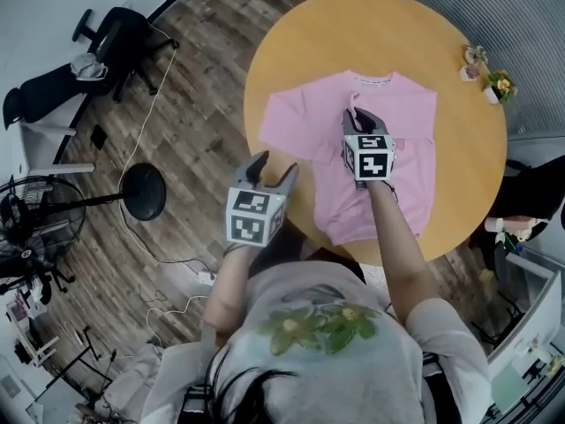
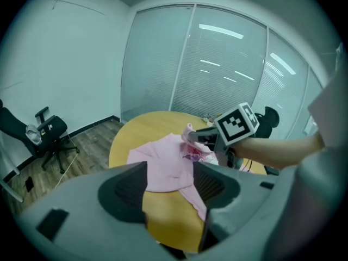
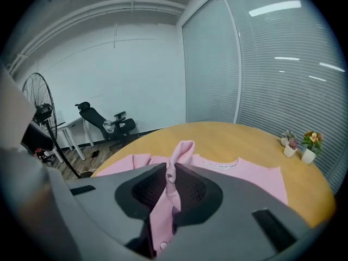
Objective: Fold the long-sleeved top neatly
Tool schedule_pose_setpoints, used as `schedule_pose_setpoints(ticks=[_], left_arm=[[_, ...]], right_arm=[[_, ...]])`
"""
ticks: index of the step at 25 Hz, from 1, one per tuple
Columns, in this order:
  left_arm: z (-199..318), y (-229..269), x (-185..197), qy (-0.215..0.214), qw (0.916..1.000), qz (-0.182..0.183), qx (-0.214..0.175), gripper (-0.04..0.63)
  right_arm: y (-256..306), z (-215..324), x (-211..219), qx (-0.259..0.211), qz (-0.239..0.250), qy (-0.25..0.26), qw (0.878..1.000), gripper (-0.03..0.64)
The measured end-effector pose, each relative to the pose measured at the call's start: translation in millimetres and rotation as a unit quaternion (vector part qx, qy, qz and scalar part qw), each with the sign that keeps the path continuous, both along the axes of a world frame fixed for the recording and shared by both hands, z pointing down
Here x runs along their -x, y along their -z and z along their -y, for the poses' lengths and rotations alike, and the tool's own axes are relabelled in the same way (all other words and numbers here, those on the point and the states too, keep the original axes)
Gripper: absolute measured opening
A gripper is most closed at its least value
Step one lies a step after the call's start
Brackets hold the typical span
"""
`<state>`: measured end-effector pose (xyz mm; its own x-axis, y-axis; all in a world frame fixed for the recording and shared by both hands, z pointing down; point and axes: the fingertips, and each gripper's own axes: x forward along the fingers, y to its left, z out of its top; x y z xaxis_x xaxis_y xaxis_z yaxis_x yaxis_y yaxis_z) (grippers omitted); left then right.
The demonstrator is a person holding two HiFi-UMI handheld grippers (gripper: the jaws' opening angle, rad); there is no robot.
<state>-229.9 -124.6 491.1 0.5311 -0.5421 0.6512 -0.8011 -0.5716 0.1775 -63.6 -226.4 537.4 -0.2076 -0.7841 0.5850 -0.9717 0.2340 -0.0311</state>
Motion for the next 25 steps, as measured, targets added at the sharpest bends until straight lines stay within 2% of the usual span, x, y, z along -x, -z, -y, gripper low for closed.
schedule_pose_setpoints(ticks=[7, 14, 17, 21, 25], left_arm=[[9, -7, -2, -0.020, 0.9997, -0.003, 0.009, 0.247], [14, -12, 5, -0.021, 0.9996, -0.006, 0.015, 0.247], [16, -14, 6, -0.021, 0.9996, -0.007, 0.018, 0.248], [17, -15, 5, -0.022, 0.9995, -0.010, 0.019, 0.247], [15, -20, 3, -0.026, 0.9994, -0.010, 0.023, 0.247]], right_arm=[[-57, 4, 14, 0.068, 0.006, 0.004, 0.998, 0.063], [-96, 1, 31, 0.123, -0.010, 0.034, 0.992, 0.063], [-108, -3, 39, 0.143, 0.000, 0.051, 0.988, 0.066], [-101, -6, 45, 0.148, 0.020, 0.059, 0.987, 0.126], [-64, -7, 45, 0.118, 0.065, 0.057, 0.989, 0.153]])
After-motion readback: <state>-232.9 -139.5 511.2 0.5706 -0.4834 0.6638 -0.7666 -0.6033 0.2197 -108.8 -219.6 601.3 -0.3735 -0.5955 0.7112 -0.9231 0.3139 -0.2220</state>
